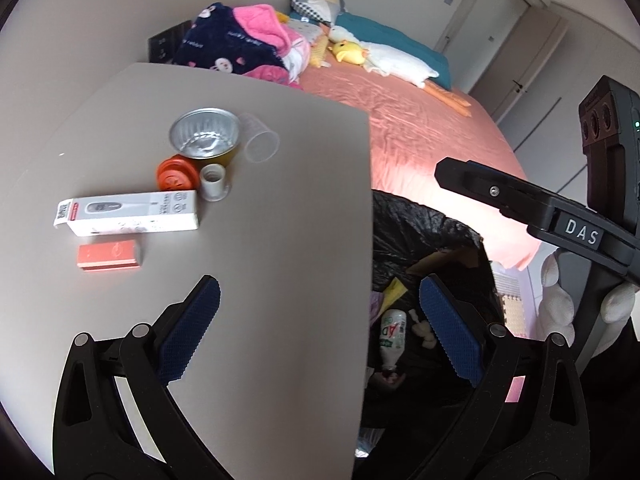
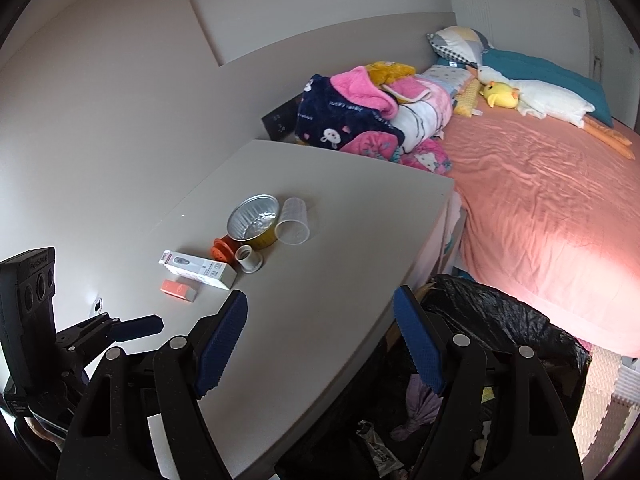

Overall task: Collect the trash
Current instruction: 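Move both grippers back over the table toward the plastic cup and pink card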

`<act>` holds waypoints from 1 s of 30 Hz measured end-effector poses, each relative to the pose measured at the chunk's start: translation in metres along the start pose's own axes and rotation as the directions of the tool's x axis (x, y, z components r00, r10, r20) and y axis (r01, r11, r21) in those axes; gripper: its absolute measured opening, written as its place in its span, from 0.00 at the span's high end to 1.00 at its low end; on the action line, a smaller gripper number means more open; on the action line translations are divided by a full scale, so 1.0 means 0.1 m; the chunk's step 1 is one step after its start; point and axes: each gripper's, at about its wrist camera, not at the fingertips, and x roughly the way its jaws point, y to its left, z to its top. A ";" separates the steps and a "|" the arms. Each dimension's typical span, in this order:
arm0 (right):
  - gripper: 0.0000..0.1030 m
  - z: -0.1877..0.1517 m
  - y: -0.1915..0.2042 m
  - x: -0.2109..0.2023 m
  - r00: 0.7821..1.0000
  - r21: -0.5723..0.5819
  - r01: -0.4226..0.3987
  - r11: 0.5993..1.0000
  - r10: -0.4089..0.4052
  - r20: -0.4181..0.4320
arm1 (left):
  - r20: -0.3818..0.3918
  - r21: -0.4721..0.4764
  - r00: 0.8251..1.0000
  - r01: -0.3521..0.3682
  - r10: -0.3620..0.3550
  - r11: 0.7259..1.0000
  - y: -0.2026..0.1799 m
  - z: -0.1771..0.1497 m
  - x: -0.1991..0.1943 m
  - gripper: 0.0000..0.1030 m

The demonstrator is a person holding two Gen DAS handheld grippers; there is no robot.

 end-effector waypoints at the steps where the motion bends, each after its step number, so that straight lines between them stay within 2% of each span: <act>1: 0.26 0.01 0.03 0.03 1.000 -0.006 -0.004 1.000 0.004 -0.004 | -0.001 -0.006 1.000 -0.006 0.006 1.000 0.03 -0.01 0.00 0.06; 8: 0.26 0.06 0.15 0.23 0.999 -0.032 -0.019 0.999 0.018 -0.033 | 0.002 -0.065 0.999 -0.040 0.040 0.997 0.29 -0.03 -0.03 0.06; 15: 0.26 0.11 0.26 0.47 0.997 -0.055 -0.026 0.998 0.022 -0.069 | 0.017 -0.165 0.997 -0.066 0.069 0.984 0.61 -0.03 -0.04 0.06; 19: 0.26 0.15 0.31 0.59 0.996 -0.064 -0.030 0.998 0.024 -0.085 | 0.029 -0.190 0.995 -0.086 0.093 0.978 0.75 -0.02 -0.05 0.06; 30: 0.26 0.26 0.37 0.93 0.992 -0.076 -0.026 0.997 0.016 -0.123 | 0.017 -0.246 0.980 -0.190 0.200 0.951 1.12 -0.03 0.07 0.06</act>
